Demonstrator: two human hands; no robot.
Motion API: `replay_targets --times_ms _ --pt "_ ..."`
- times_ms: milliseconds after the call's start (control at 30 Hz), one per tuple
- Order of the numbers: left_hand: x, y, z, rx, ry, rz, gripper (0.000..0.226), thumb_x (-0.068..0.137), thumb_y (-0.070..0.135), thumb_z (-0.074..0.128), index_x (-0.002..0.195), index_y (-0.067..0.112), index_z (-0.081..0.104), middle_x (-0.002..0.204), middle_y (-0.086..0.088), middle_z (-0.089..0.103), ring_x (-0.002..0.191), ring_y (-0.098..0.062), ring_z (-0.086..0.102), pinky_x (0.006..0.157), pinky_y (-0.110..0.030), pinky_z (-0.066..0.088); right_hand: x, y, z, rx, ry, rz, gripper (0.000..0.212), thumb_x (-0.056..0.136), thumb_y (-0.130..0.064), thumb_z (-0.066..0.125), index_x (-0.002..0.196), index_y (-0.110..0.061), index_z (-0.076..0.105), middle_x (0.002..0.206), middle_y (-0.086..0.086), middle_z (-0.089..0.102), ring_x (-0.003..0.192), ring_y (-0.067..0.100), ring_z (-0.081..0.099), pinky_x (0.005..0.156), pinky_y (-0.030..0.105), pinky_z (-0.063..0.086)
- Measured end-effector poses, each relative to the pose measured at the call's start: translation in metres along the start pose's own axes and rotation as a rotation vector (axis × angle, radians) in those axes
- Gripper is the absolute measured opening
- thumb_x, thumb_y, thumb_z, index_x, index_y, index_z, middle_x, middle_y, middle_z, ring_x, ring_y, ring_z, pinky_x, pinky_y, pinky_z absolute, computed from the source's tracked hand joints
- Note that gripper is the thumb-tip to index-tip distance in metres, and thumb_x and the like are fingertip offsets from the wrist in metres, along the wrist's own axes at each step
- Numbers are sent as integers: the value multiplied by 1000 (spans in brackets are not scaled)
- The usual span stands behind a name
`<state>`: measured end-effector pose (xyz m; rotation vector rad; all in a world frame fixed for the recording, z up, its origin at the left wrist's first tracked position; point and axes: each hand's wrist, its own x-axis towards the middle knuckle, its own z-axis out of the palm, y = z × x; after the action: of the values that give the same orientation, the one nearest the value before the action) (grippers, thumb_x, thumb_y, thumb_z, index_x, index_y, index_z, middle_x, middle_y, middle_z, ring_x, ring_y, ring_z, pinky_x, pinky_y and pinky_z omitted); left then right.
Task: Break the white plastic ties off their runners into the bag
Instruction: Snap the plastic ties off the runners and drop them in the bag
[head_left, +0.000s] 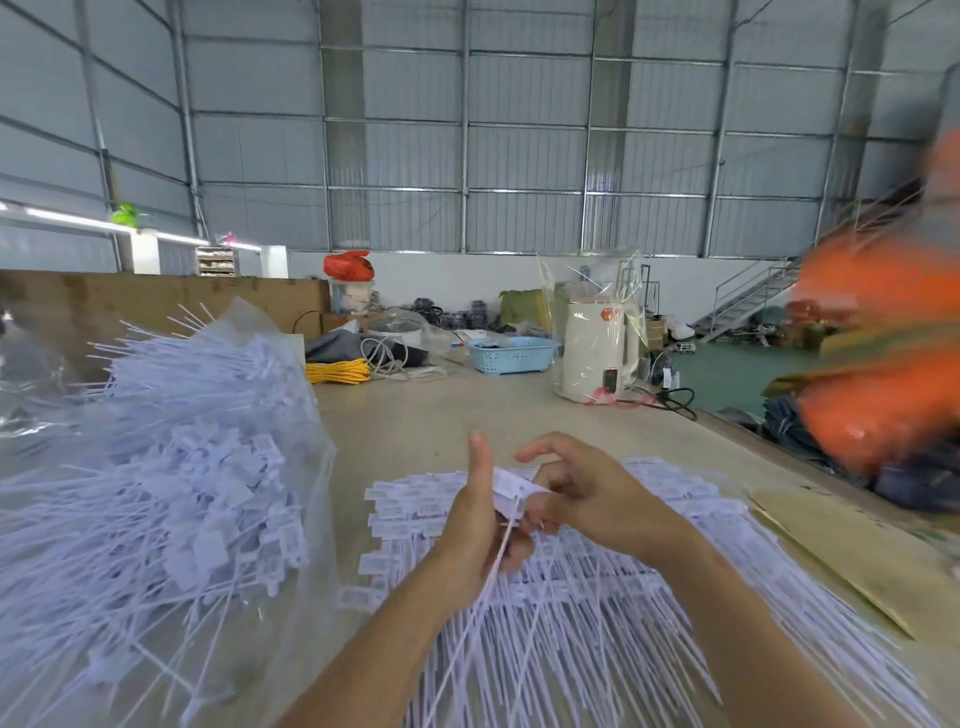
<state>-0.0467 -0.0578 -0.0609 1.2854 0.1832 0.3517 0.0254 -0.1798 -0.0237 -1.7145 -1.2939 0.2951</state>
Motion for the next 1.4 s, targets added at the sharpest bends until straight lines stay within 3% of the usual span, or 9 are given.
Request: replay_targets --times_ms 200,300,400,533,733,933,1033,1200,1400 --pt "-5 -3 -3 355 217 245 43 96 36 51 66 4 51 49 -6 46 31 -13 38 36 -17 29 8 14 10 -123 150 5 29 79 -13 72 97 -16 49 75 1 56 59 13 54 56 25 43" --pt "-7 -2 -3 386 238 293 47 97 34 48 58 9 49 45 -5 45 31 -14 36 36 -18 28 7 17 10 -194 42 98 20 87 -28 65 82 -11 56 73 -1 61 56 10 59 50 18 42" --pt "-9 0 -3 338 235 230 46 97 36 48 64 5 51 47 -6 41 32 -12 32 35 -16 25 6 16 12 -184 -42 40 36 94 -20 56 59 -16 49 45 -12 49 40 2 44 46 14 35" --pt "-8 7 -3 342 185 117 40 97 38 48 70 8 49 41 1 40 30 -10 29 35 -13 20 5 14 8 -140 -27 -42 48 92 -8 56 50 -22 38 40 -12 34 39 2 32 46 12 27" --pt "-18 29 -26 163 -73 -49 45 84 45 57 51 16 47 40 2 30 27 -7 20 29 -10 17 -8 22 -27 -250 50 -28 39 90 -7 59 54 -8 42 52 -6 35 47 2 32 55 21 30" --pt "-8 14 -20 126 165 120 40 96 38 46 71 9 58 50 -2 55 31 -10 37 35 -15 28 -13 11 -30 145 172 -2 9 86 4 59 83 -4 64 66 4 55 55 15 49 52 20 40" --pt "-7 1 -8 210 163 146 50 97 46 40 78 5 61 55 -4 56 31 -12 40 39 -18 29 -6 2 -8 114 34 0 36 78 18 59 90 -15 66 103 9 59 71 16 60 63 25 50" --pt "-6 -1 -4 362 225 194 42 88 51 55 69 16 65 55 -8 59 41 -14 52 42 -21 39 2 4 9 69 42 -14 36 75 12 68 94 -16 56 99 8 54 75 29 61 67 28 51" --pt "-4 -1 -6 311 308 285 37 93 34 57 64 11 56 44 0 52 34 -8 45 36 -16 34 4 10 9 -52 79 -14 16 81 -9 71 92 -15 62 90 0 60 67 6 58 62 15 46"
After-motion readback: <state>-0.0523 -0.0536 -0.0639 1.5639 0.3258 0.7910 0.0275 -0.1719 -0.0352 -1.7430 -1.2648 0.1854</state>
